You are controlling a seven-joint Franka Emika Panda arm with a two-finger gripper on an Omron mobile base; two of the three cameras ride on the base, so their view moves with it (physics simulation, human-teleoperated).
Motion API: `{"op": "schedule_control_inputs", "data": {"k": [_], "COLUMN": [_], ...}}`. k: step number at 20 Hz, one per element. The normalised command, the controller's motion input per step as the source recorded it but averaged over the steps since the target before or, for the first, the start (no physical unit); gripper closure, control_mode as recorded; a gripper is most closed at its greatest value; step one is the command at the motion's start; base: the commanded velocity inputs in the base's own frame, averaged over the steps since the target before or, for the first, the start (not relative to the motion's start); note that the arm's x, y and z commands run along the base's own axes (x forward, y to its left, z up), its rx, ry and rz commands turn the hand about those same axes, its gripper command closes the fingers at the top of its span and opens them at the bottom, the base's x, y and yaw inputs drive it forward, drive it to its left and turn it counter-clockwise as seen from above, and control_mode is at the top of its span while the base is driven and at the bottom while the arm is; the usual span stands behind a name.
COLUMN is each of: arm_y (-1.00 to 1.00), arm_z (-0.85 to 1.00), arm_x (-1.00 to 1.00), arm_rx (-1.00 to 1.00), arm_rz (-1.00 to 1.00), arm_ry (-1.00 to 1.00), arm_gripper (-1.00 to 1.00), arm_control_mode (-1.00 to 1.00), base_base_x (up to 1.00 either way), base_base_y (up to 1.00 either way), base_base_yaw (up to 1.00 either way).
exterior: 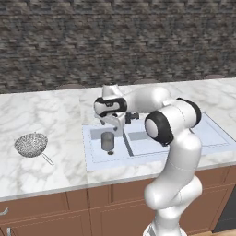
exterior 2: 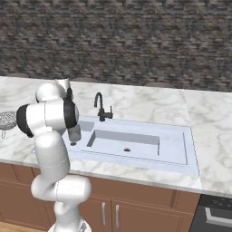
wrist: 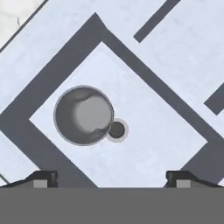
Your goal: Place the glass cup in the left basin and the strainer in the right basin of the sink.
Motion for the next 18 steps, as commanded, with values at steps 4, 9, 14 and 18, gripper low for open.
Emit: {"op": "schedule_control_inputs", "data": {"k": [4, 9, 14, 18], "arm_y": [0.41, 0.37, 0.38, 0.44], "arm_z": [0.44, 0.26, -0.09, -0.06], "arm_x": [-0.10, -0.01, -0.06, -0.08], "arm_rx": [0.00, 0.00, 0.04, 0.00], "arm_rz": [0.36, 0.42, 0.36, 0.14], "arm_ry": [0.04, 0.02, -0.03, -0.18], "arm_gripper": [-1.00, -1.00, -1.00, -1.00], "arm_control_mode": [-1.00, -1.00, -1.00, -1.00], "base_base_x": [0.00, 0.00, 0.00, 0.00], "base_base_y": [0.00, 0.00, 0.00, 0.00], "base_base_yaw": [0.00, 0.00, 0.00, 0.00]}}
